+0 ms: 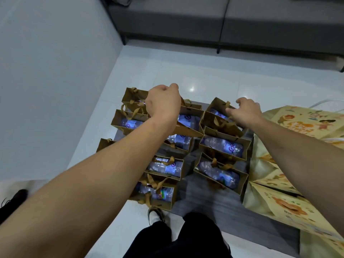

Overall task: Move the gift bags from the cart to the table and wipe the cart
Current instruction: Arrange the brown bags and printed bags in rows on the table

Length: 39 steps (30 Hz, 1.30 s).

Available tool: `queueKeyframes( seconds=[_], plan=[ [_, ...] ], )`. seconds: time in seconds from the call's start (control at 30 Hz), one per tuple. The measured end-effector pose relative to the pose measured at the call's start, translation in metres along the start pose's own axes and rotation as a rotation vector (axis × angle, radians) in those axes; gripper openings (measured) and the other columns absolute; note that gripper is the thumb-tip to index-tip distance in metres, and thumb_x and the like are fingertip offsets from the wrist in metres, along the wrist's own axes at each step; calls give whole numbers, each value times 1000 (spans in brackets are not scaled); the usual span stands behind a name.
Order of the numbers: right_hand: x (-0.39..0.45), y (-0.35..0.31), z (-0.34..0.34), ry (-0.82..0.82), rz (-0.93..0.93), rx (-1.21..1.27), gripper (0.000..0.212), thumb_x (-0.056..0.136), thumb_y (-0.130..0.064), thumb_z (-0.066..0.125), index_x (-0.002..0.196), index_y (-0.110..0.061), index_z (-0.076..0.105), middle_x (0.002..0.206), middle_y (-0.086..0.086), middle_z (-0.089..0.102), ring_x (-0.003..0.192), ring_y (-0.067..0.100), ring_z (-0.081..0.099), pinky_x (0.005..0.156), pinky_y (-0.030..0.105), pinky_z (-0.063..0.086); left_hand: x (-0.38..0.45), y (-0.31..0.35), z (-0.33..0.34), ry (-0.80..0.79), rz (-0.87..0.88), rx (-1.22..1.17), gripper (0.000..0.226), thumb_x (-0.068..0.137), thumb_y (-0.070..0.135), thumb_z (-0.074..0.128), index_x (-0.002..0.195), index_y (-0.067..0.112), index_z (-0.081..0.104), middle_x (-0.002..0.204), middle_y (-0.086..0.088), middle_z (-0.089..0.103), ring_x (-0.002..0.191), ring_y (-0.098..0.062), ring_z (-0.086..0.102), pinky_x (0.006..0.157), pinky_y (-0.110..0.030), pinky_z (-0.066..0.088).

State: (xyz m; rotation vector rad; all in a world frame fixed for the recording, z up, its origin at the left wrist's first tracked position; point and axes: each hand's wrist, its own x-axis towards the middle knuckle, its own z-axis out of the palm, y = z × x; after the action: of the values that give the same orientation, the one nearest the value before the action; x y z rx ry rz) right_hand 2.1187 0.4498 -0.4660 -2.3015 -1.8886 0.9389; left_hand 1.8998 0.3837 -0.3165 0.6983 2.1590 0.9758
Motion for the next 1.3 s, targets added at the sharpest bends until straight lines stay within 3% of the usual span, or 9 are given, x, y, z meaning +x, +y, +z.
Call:
queueKeyframes(
  seconds=[0.13, 0.3, 0.43, 0.53, 0.63, 0.77, 0.93, 1.03, 1.3],
  plan=[
    [-31, -12, -2, 42, -25, 209, 51, 94, -50, 61, 134, -18, 57, 126, 6, 63, 116, 29, 56, 93, 40, 49, -13, 1, -5, -34, 36, -18, 30, 92, 23, 58, 66, 13, 47, 66, -5, 43, 63, -19, 41, 60, -35, 41],
    [-94, -38, 9, -197, 2, 572, 56, 90, -66, 59, 126, -23, 62, 105, -5, 63, 97, 16, 61, 79, 34, 56, -34, 5, -22, -117, 99, -51, 25, 95, 23, 58, 74, 11, 56, 64, -3, 46, 58, -15, 44, 56, -28, 43],
    [-145, -50, 26, -96, 43, 504, 30, 91, -47, 70, 110, -26, 60, 97, -5, 64, 81, 13, 63, 56, 27, 57, -59, -3, -33, -209, 126, -84, 29, 95, 22, 59, 69, 11, 57, 60, -1, 45, 56, -15, 43, 61, -33, 43],
    [-181, -43, 43, 49, 156, 542, 7, 93, -26, 69, 91, -21, 66, 91, 1, 67, 74, 18, 66, 59, 37, 62, -79, -20, -44, -299, 145, -88, 30, 93, 23, 61, 66, 13, 56, 62, -1, 46, 60, -17, 45, 62, -34, 44],
    [-216, -28, 55, 103, 243, 522, 17, 94, -19, 67, 76, -18, 67, 83, 9, 70, 69, 26, 70, 58, 42, 63, -92, -37, -57, -361, 138, -96, 27, 92, 24, 62, 68, 12, 57, 65, -2, 50, 61, -17, 47, 59, -32, 44],
    [-257, -6, 60, 85, 312, 455, 10, 89, -12, 66, 81, -9, 70, 73, 12, 70, 58, 29, 71, 46, 33, 57, -107, -56, -63, -451, 144, -71, 18, 91, 24, 65, 84, 8, 69, 74, -5, 58, 66, -19, 53, 60, -34, 47],
    [-295, 26, 69, 9, 399, 437, 7, 88, -4, 62, 89, -1, 68, 76, 19, 72, 60, 32, 73, 49, 40, 60, -130, -83, -55, -594, 46, -45, 29, 87, 24, 62, 106, 3, 68, 86, -8, 63, 64, -20, 54, 52, -27, 43],
    [-309, 49, 80, -38, 452, 416, 12, 89, -2, 57, 89, 2, 69, 71, 20, 71, 59, 31, 72, 48, 38, 60, -146, -106, -47, -647, 58, 85, 21, 95, 25, 61, 101, 8, 70, 82, -6, 67, 57, -15, 55, 44, -23, 42],
    [-320, 95, 121, -36, 562, 408, 15, 83, -4, 56, 75, 1, 68, 63, 18, 70, 53, 30, 71, 57, 49, 62, -171, -162, -21, -781, -26, 288, 18, 98, 22, 58, 97, 6, 66, 69, -9, 64, 50, -19, 60, 51, -28, 56]
  ],
)
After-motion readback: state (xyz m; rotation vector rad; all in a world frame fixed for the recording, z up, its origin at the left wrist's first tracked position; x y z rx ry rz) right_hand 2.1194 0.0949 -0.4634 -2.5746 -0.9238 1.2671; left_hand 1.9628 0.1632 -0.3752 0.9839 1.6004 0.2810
